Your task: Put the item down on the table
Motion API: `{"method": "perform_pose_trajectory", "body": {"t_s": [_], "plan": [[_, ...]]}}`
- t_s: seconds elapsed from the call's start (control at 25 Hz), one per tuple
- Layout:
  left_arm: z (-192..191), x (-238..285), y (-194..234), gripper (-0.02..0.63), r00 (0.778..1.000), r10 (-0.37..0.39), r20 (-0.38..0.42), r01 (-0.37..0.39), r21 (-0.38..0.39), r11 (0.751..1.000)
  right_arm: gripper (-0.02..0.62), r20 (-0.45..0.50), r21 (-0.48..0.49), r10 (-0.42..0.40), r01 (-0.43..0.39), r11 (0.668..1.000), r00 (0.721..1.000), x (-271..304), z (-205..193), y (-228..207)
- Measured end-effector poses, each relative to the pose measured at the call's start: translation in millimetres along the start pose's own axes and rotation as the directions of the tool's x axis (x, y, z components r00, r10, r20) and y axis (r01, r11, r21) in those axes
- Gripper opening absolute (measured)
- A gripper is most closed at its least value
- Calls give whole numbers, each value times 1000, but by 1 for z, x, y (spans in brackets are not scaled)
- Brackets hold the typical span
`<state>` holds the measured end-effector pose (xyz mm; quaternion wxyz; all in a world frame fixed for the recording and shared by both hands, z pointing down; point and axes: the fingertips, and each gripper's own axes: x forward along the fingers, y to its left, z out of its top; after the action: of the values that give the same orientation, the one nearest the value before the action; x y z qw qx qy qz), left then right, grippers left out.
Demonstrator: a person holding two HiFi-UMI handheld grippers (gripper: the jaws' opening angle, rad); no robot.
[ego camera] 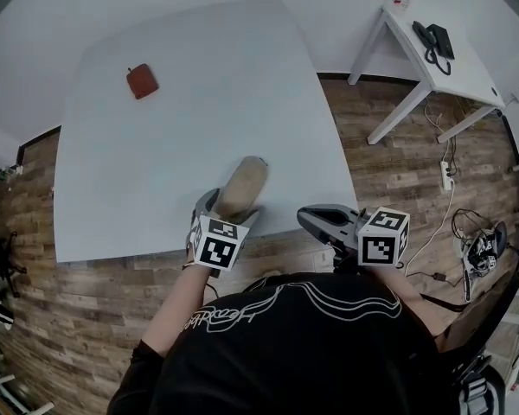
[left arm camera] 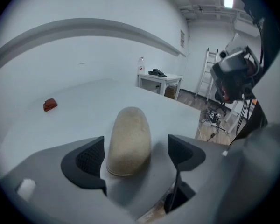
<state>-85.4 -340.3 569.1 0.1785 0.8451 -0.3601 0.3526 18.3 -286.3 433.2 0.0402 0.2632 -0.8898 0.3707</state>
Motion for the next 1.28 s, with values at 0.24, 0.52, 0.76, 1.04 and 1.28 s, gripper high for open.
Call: {"method": "perform_pose_trajectory", "body": {"t_s": [0.24,0.52,0.76,1.04,1.28], "plan": [[46,-70,-6,368,978,-82,192,116,-175,978,9,11,-70,-6,7,998,1000,0,14,12],[102,-148,-47,65,875,-208,438,295,-141,945,9,73,-106,80,-72,992,994,-8,27,47],[103,-147,-67,6,861,-308,404,360,-59,931,8,57,-126,92,-84,988,994,-3,28,47],[83,-151,-75,6,873,-294,389,363,-117,924,8,21,-133,61,-58,989,998,-4,0,51],[83,-153,-75,5,870,-290,398,359,-109,927,8,26,-135,62,-58,989,998,-2,0,52]]}}
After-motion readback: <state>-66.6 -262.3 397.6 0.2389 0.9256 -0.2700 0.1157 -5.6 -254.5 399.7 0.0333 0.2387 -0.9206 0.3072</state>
